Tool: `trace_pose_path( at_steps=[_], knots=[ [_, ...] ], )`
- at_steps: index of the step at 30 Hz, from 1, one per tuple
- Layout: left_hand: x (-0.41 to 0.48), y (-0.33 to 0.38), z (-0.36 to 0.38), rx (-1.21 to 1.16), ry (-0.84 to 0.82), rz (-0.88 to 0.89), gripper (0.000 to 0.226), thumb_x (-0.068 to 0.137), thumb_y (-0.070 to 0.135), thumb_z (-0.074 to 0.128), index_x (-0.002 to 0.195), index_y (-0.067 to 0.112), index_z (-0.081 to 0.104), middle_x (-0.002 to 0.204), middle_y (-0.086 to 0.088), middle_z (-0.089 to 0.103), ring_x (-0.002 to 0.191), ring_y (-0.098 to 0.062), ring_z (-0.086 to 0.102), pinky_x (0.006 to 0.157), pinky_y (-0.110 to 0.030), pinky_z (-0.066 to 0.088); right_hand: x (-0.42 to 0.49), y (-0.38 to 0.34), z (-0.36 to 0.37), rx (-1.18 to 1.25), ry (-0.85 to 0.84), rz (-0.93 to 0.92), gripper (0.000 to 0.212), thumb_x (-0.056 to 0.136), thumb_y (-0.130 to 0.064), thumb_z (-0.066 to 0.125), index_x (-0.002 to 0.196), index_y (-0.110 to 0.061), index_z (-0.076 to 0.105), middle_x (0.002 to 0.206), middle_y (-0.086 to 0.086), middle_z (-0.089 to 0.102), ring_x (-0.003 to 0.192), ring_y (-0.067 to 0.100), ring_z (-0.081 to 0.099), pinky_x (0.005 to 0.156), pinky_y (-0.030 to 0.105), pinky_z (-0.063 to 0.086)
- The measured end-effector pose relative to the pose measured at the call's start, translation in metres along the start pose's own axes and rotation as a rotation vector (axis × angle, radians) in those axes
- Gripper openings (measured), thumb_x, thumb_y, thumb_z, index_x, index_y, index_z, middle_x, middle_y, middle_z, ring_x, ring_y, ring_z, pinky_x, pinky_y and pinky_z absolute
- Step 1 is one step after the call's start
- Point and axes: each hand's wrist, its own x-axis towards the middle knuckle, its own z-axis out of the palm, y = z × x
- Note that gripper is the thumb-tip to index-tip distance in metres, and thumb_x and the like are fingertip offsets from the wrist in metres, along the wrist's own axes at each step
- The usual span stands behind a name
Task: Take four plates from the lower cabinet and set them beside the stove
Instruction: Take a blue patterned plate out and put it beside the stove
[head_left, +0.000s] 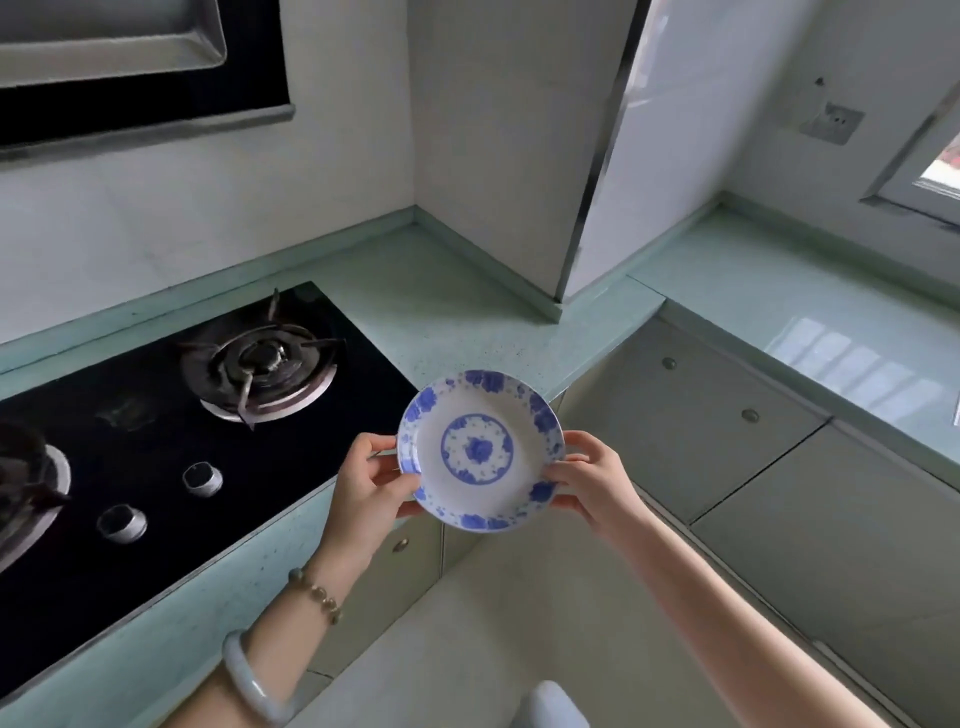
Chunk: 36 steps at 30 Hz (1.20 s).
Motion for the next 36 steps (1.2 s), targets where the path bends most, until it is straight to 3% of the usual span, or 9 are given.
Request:
trace_pose_path(
  at_steps=[9, 18, 22, 25, 28, 31, 33, 36],
  knots=[
    [0.11, 0.012, 0.047, -0.015, 0.199, 0.011, 0.03, 0.084, -0.008, 0.062, 0.098, 0.017, 0.053, 0.096, -0.008, 0.07, 0.081, -0.015, 0.071, 0.065, -0.029, 0.058, 0.16, -0.059, -0.001, -0.082, -0.214, 0.049, 0.04, 0.079, 0.01, 0.058, 0.114, -0.009, 0.055, 0.096, 0.016, 0.066, 0.085, 0.03, 0.067, 0.067, 0.041, 0.06],
    [0.202, 0.034, 0.089, -0.086, 0.478, -0.036, 0.029, 0.084, -0.004, 0.064, 0.105, 0.014, 0.054, 0.1, -0.009, 0.071, 0.088, -0.023, 0.072, 0.073, -0.043, 0.061, 0.298, -0.139, 0.02, -0.227, -0.452, 0.063, 0.046, 0.079, 0.015, 0.056, 0.118, -0.009, 0.052, 0.096, 0.016, 0.065, 0.085, 0.029, 0.067, 0.067, 0.042, 0.06],
    [0.226, 0.04, 0.087, -0.104, 0.585, -0.054, 0.029, 0.085, -0.005, 0.063, 0.105, 0.015, 0.054, 0.101, -0.01, 0.07, 0.089, -0.021, 0.071, 0.073, -0.041, 0.061, 0.334, -0.152, 0.047, -0.254, -0.531, 0.076, 0.047, 0.079, 0.015, 0.055, 0.118, -0.012, 0.05, 0.096, 0.011, 0.063, 0.089, 0.029, 0.065, 0.071, 0.044, 0.059],
    [0.243, 0.045, 0.077, -0.118, 0.629, -0.054, 0.029, 0.085, -0.008, 0.061, 0.105, 0.011, 0.055, 0.1, -0.01, 0.069, 0.085, -0.017, 0.071, 0.067, -0.031, 0.06, 0.356, -0.155, 0.07, -0.272, -0.56, 0.102, 0.045, 0.079, 0.015, 0.055, 0.115, -0.011, 0.05, 0.094, 0.009, 0.063, 0.087, 0.028, 0.064, 0.072, 0.045, 0.058],
    [0.262, 0.047, 0.063, -0.126, 0.662, -0.06, 0.028, 0.084, -0.011, 0.058, 0.102, 0.01, 0.054, 0.098, -0.011, 0.069, 0.076, -0.011, 0.071, 0.06, -0.023, 0.056, 0.375, -0.158, 0.093, -0.282, -0.583, 0.105, 0.043, 0.079, 0.015, 0.054, 0.117, -0.007, 0.054, 0.092, 0.012, 0.065, 0.082, 0.028, 0.064, 0.067, 0.041, 0.058],
    [0.291, 0.048, 0.047, -0.128, 0.665, -0.075, 0.027, 0.086, -0.01, 0.058, 0.101, 0.012, 0.053, 0.097, -0.009, 0.069, 0.079, -0.013, 0.07, 0.058, -0.02, 0.055, 0.395, -0.164, 0.118, -0.297, -0.57, 0.104, 0.045, 0.079, 0.014, 0.054, 0.119, -0.007, 0.054, 0.096, 0.015, 0.065, 0.083, 0.027, 0.065, 0.06, 0.035, 0.056],
    [0.311, 0.046, 0.037, -0.12, 0.666, -0.103, 0.026, 0.087, -0.008, 0.058, 0.104, 0.012, 0.054, 0.099, -0.009, 0.068, 0.085, -0.016, 0.07, 0.061, -0.023, 0.057, 0.409, -0.165, 0.134, -0.312, -0.543, 0.104, 0.046, 0.078, 0.014, 0.055, 0.119, -0.006, 0.055, 0.096, 0.012, 0.065, 0.088, 0.029, 0.065, 0.062, 0.036, 0.057],
    [0.348, 0.037, 0.021, -0.044, 0.679, -0.111, 0.027, 0.087, -0.004, 0.06, 0.108, 0.013, 0.058, 0.099, -0.007, 0.07, 0.088, -0.022, 0.071, 0.074, -0.04, 0.061, 0.433, -0.169, 0.157, -0.334, -0.52, 0.092, 0.048, 0.077, 0.014, 0.056, 0.121, -0.005, 0.055, 0.099, 0.01, 0.065, 0.093, 0.032, 0.065, 0.071, 0.042, 0.058]
  ],
)
